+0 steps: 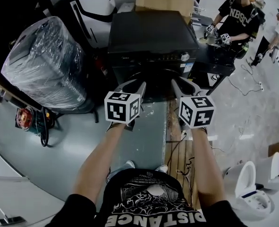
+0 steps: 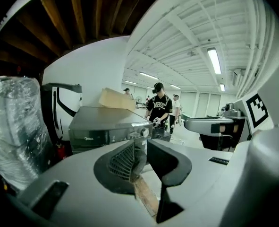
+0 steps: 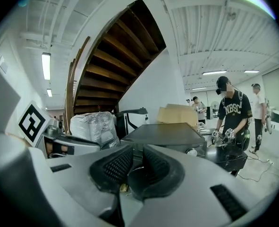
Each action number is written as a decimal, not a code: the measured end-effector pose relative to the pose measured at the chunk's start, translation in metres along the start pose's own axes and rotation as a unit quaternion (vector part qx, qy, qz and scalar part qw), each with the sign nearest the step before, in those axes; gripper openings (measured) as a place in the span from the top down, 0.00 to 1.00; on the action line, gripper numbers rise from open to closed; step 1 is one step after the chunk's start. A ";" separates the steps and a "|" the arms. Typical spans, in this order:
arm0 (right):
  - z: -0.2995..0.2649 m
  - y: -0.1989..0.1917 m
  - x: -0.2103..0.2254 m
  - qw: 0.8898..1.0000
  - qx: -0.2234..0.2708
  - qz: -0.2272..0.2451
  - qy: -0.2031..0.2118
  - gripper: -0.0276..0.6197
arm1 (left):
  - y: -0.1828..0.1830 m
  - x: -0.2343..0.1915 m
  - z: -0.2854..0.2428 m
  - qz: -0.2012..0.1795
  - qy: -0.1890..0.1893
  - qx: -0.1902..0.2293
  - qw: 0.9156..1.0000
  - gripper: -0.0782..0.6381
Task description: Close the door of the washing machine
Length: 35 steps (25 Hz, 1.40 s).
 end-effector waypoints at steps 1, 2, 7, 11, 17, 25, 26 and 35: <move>0.001 0.004 -0.008 1.000 0.002 0.000 -0.002 0.85 | 0.003 -0.006 0.008 -0.011 0.003 0.005 1.000 0.76; 0.001 0.007 -0.015 1.000 0.004 0.001 -0.005 0.85 | 0.006 -0.013 0.015 -0.019 0.005 0.010 1.000 0.77; 0.003 0.024 -0.048 1.000 0.014 0.006 -0.020 0.86 | 0.019 -0.037 0.047 -0.060 0.000 0.030 0.998 0.79; 0.005 0.035 -0.065 0.999 0.021 0.003 -0.036 0.87 | 0.023 -0.052 0.066 -0.095 -0.007 0.035 0.995 0.81; 0.004 0.035 -0.091 0.998 0.019 -0.002 -0.058 0.89 | 0.019 -0.084 0.084 -0.092 -0.018 0.019 0.995 0.82; -0.001 0.029 -0.119 0.998 0.010 0.009 -0.062 0.92 | 0.010 -0.102 0.107 -0.095 -0.024 0.017 0.995 0.84; -0.002 0.030 -0.122 0.998 0.011 0.007 -0.061 0.92 | 0.009 -0.106 0.109 -0.093 -0.022 0.018 0.995 0.84; 0.003 0.031 -0.131 0.997 0.009 0.019 -0.069 0.92 | 0.009 -0.113 0.117 -0.081 -0.025 0.028 0.996 0.85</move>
Point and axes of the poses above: the fingertips, and each gripper's own axes: z backward along the fingers, x to its right, y out of its top, the point moved 2 cm from there along z, backward along the fingers, and after that the axes turned 14 degrees about z, right-handed, at the moved point
